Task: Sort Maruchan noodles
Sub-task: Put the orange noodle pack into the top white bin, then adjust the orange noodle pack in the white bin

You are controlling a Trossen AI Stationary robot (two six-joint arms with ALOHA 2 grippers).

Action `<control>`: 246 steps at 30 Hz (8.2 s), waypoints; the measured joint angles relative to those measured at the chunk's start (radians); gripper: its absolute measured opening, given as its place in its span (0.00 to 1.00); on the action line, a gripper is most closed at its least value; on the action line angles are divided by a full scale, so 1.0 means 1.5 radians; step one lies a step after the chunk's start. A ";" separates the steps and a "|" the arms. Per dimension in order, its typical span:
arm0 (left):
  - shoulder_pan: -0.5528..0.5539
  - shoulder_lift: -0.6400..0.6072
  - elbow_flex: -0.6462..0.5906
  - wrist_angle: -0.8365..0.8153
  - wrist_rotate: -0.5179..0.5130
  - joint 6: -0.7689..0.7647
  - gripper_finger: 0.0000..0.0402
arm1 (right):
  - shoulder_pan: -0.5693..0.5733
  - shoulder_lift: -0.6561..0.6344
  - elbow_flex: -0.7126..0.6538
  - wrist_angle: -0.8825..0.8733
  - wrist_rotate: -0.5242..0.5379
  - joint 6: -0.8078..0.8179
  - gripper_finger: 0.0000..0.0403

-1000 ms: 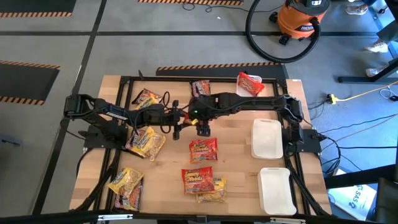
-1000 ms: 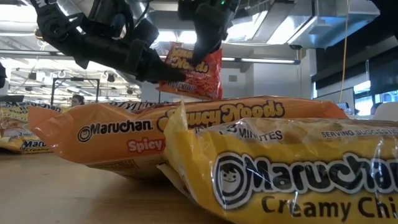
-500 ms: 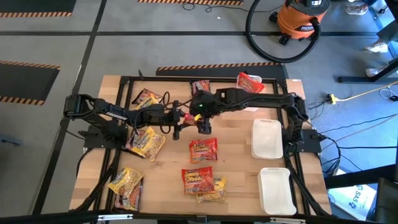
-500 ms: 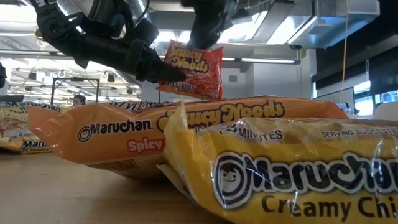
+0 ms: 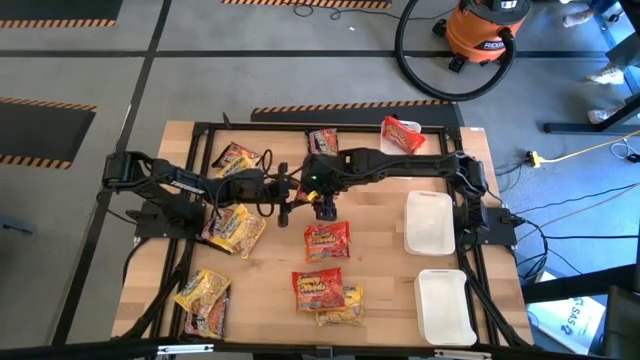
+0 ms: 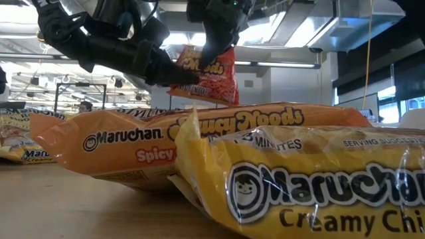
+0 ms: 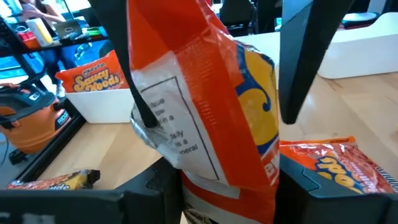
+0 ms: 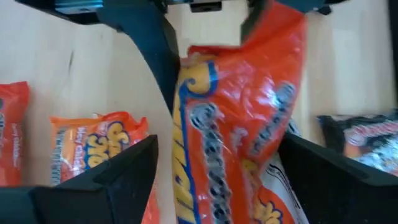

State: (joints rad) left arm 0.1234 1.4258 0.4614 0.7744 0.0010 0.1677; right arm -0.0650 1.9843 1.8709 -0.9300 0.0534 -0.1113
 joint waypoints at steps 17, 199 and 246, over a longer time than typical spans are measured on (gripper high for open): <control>-0.001 -0.001 0.001 0.000 -0.003 0.012 0.39 | -0.001 -0.008 -0.001 -0.007 -0.013 0.018 0.80; -0.003 -0.006 0.000 -0.058 -0.019 -0.035 0.65 | -0.454 -0.460 -0.539 -0.065 0.102 -0.022 0.54; -0.003 -0.004 0.000 -0.052 -0.011 -0.040 0.65 | -0.454 -0.416 -0.696 0.061 -0.022 -0.182 0.21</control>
State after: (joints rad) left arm 0.1192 1.4204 0.4618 0.6968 -0.0150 0.1078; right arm -0.7457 1.3605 0.8265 -0.8379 0.0210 -0.3845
